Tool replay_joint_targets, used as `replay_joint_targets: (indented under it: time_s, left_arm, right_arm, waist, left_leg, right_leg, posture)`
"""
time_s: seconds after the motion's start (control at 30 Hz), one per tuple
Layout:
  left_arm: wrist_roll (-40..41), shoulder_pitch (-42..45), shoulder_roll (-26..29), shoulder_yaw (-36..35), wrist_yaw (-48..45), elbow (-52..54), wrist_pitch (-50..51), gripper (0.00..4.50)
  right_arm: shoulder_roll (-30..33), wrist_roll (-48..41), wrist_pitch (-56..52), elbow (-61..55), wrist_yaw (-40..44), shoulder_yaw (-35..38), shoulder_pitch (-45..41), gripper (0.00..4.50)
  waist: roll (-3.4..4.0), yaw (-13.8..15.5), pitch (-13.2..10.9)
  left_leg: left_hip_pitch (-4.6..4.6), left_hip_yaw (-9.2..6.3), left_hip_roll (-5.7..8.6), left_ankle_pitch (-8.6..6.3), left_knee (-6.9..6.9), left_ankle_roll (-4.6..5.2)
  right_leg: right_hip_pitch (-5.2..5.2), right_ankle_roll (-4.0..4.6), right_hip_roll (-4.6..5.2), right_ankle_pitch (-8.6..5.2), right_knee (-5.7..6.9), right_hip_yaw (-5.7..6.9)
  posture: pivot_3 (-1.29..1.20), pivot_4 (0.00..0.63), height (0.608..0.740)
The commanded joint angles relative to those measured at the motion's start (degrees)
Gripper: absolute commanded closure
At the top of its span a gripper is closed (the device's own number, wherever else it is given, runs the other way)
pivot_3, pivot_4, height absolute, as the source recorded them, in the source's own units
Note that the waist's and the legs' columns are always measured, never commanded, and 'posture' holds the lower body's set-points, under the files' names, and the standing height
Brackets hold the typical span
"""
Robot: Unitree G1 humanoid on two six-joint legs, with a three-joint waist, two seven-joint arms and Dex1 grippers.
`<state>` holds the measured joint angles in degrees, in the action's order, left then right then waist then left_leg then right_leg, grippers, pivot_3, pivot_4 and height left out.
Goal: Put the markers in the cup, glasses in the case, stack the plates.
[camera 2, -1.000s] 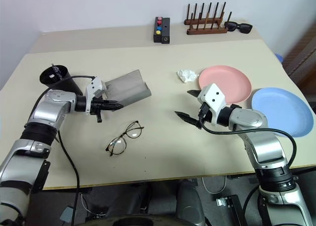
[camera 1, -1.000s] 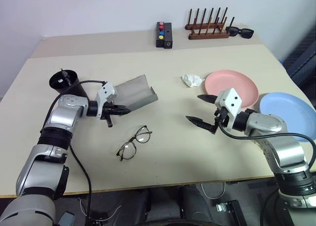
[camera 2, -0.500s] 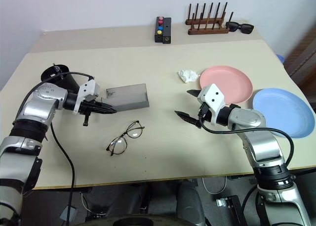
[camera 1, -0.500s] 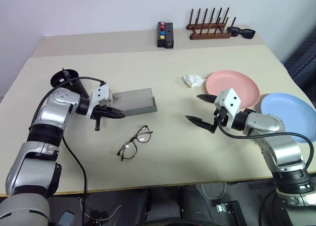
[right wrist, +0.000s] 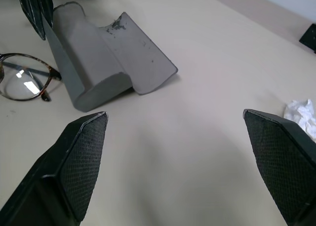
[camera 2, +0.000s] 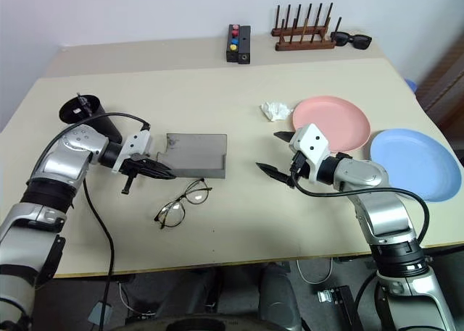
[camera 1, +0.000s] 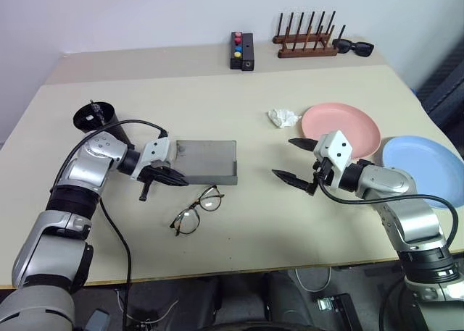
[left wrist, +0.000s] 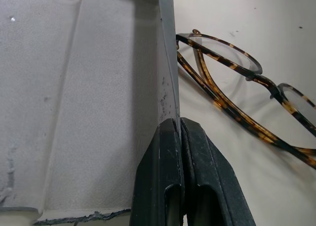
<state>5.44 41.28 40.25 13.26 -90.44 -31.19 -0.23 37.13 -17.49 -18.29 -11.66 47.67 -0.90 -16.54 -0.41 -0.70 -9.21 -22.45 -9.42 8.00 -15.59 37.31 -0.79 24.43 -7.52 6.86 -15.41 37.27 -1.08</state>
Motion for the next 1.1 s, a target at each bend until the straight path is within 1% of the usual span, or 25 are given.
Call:
replay_joint_targets:
  time_s: [0.03,0.2,0.5,0.63,0.73,0.87,1.1]
  left_arm:
    - [-0.13,-0.35,0.50,-0.38,0.92,2.61,1.42,4.45]
    - [-0.30,-0.55,0.58,-0.42,1.77,2.91,1.45,4.45]
    - [-1.55,0.98,0.61,0.19,1.44,0.31,0.57,4.45]
    - [-1.91,1.92,0.37,0.62,0.75,-0.86,1.75,4.45]
    - [-2.07,2.50,0.25,0.77,0.81,-1.60,2.25,3.64]
    - [-2.14,2.99,-0.14,0.15,2.53,-2.02,1.69,1.72]
    - [0.48,3.27,0.63,-2.36,2.59,0.67,4.19,1.72]
  right_arm:
    - [-0.31,0.05,0.81,-0.63,-0.25,0.79,-0.48,0.00]
    - [-0.46,-0.04,-0.33,-1.54,-0.50,0.47,-1.32,0.00]
    - [-0.27,-0.53,-1.84,-3.03,-0.73,0.54,-1.86,0.00]
    - [-0.03,-0.93,-3.27,-4.42,-1.00,0.86,-1.96,0.00]
    - [-0.01,-0.98,-3.91,-4.83,-1.09,1.00,-2.04,0.00]
    - [-0.15,-0.80,-3.65,-4.10,-0.84,1.01,-2.13,0.00]
    - [-0.15,-0.22,-0.93,-1.41,0.51,0.91,-1.00,0.00]
  waist:
    - [0.00,-0.02,0.00]
    - [0.00,-0.08,0.00]
    - [0.00,-0.09,0.00]
    - [0.00,-0.09,0.00]
    - [0.00,-0.08,0.00]
    - [0.00,-0.07,0.00]
    - [0.00,-0.08,0.00]
  left_leg:
    - [0.00,0.00,0.00,0.00,0.01,0.00]
    - [0.00,0.00,0.00,0.00,0.00,0.00]
    - [0.00,0.00,0.00,0.00,0.00,0.00]
    - [0.00,0.00,0.00,0.00,0.00,0.00]
    - [0.00,0.00,0.00,0.00,0.01,0.00]
    - [0.00,0.00,0.00,0.00,0.01,0.00]
    - [0.00,0.00,0.00,0.00,0.01,0.00]
  right_leg:
    - [0.00,0.00,0.00,0.00,0.00,0.00]
    - [0.00,0.00,0.00,0.00,0.01,0.00]
    - [0.00,0.00,0.00,0.00,0.02,0.00]
    - [0.00,0.00,0.00,0.00,0.02,0.00]
    - [0.00,0.00,0.00,0.00,0.02,0.00]
    - [0.00,0.00,0.00,0.00,0.03,0.00]
    - [0.00,0.00,0.00,0.00,0.03,0.00]
  posture:
    - [0.00,0.150,0.740]
    - [0.00,0.150,0.740]
    - [0.00,0.150,0.740]
    - [0.00,0.150,0.740]
    - [0.00,0.150,0.740]
    - [0.00,0.150,0.740]
    - [0.00,0.150,0.740]
